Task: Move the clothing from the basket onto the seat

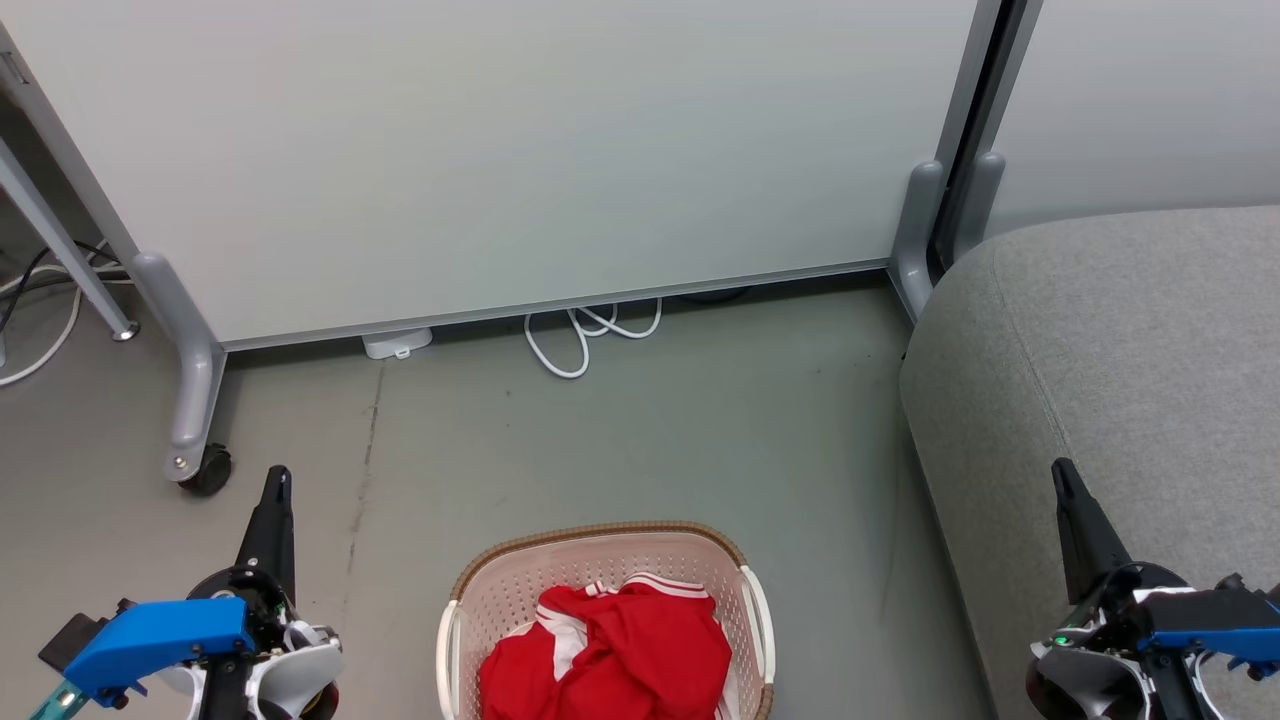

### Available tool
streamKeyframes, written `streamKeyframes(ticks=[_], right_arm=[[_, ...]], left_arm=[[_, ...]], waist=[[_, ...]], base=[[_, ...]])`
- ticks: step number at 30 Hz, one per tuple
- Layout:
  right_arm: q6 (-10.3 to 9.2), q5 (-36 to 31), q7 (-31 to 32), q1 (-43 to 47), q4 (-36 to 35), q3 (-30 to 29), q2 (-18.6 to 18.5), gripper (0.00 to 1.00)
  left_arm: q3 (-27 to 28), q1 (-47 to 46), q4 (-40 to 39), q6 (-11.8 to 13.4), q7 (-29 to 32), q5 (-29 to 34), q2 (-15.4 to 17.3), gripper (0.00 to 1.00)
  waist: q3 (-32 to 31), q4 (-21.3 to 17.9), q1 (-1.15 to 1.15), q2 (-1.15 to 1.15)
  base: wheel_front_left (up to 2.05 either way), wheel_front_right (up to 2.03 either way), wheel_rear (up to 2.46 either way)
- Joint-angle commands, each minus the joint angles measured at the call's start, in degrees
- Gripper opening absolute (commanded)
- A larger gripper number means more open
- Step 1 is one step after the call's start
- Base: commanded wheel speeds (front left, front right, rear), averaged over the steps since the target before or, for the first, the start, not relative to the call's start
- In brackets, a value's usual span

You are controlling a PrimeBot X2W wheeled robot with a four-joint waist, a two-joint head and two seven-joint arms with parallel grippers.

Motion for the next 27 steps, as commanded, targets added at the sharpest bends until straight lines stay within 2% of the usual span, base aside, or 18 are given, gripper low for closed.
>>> streamKeyframes(ticks=[1, 27], right_arm=[[0.02, 0.17, 0.12, -0.57, -0.07, -0.05, -0.22, 0.00], [0.02, 0.17, 0.12, -0.58, -0.07, -0.05, -0.23, 0.00]], left_arm=[[0.05, -0.52, -0.22, -0.22, 0.17, -0.10, -0.02, 0.00], [0.05, -0.52, -0.22, -0.23, 0.17, -0.10, -0.02, 0.00]], waist=[[0.00, 0.00, 0.00, 0.00], [0.00, 0.00, 0.00, 0.00]], base=[[0.00, 0.00, 0.00], [0.00, 0.00, 0.00]])
